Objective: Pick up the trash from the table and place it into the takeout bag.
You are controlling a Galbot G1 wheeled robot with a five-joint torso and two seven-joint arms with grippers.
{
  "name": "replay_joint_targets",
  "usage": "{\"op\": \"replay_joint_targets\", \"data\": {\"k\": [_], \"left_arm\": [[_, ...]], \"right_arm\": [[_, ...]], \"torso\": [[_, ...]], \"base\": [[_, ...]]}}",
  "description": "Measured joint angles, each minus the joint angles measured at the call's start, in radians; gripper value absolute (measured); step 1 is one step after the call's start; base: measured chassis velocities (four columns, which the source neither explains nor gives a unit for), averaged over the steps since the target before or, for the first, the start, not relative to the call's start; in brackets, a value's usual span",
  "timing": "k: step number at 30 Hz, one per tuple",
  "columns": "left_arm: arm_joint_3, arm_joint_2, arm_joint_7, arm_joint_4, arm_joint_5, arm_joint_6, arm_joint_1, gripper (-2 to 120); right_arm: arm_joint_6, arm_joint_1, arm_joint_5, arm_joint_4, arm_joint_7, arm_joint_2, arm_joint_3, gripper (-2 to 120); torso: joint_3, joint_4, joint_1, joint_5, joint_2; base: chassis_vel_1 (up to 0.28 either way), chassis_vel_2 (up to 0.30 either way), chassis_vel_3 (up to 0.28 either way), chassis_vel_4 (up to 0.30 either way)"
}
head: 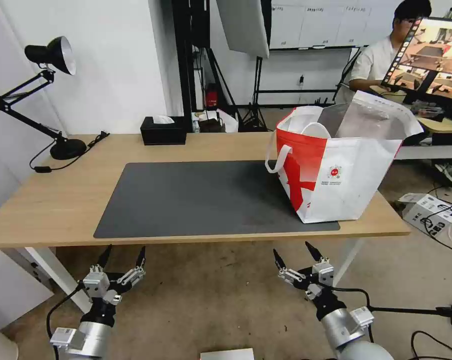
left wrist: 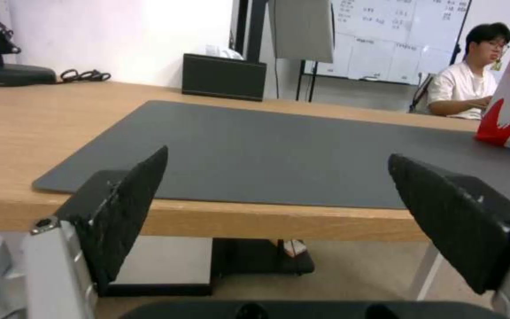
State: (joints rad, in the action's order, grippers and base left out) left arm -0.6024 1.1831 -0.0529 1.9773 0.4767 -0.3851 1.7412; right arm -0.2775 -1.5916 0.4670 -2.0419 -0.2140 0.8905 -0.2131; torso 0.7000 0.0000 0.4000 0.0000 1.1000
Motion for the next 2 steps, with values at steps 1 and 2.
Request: {"op": "replay_joint_targets", "data": {"k": [1, 2], "left_arm": [[0.0, 0.0, 0.0, 0.0, 0.0, 0.0, 0.0, 100], [0.0, 0.0, 0.0, 0.0, 0.0, 0.0, 0.0, 100]], "right_arm": [[0.0, 0.0, 0.0, 0.0, 0.0, 0.0, 0.0, 100], [0.0, 0.0, 0.0, 0.0, 0.0, 0.0, 0.0, 100]], "torso": [[0.0, 0.0, 0.0, 0.0, 0.0], [0.0, 0.0, 0.0, 0.0, 0.0]], "base": [[0.0, 0.0, 0.0, 0.0], [0.0, 0.0, 0.0, 0.0]]}}
